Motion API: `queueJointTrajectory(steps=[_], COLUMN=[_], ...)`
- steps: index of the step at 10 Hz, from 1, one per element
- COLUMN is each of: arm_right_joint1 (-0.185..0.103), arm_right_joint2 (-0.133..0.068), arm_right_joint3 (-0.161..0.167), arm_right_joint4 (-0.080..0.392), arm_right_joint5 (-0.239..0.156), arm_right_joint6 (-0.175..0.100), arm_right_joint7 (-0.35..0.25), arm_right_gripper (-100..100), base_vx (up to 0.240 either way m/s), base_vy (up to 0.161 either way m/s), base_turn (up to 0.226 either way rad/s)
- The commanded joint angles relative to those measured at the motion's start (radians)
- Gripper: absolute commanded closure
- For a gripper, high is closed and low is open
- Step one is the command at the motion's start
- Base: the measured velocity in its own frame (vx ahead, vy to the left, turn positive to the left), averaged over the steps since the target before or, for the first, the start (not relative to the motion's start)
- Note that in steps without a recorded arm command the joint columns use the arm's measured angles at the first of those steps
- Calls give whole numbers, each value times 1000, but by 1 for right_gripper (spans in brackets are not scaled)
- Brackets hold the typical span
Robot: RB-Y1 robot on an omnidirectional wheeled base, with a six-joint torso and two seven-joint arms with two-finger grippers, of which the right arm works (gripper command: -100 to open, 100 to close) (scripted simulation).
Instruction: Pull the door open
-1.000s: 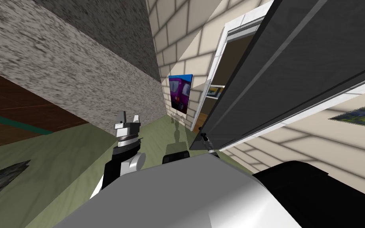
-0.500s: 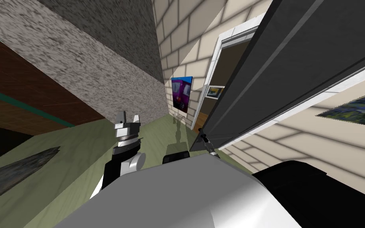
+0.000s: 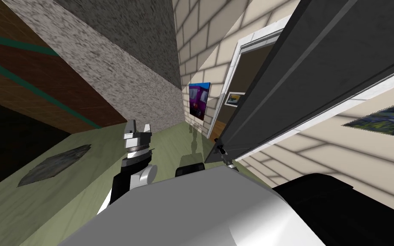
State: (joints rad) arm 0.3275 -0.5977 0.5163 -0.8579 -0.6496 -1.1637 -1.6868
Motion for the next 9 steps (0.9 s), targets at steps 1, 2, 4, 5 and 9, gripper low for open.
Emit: queueJointTrajectory(steps=[1, 2, 4, 5, 9], arm_right_joint1=[0, -1, -4, -4, -11], arm_right_joint2=[-6, -9, -16, -18, -23], arm_right_joint3=[10, 15, 25, 28, 40], arm_right_joint4=[12, 18, 33, 36, 60], arm_right_joint5=[6, 10, 16, 18, 24], arm_right_joint6=[-17, -25, -42, -47, -62], arm_right_joint7=[-14, -20, -35, -38, -53], arm_right_gripper=[100, 100, 100, 100, 100], base_vx=[-213, -214, -197, -193, -150], base_vy=[-53, -58, -30, -27, -35], base_turn=[122, 132, 124, 92, 104])
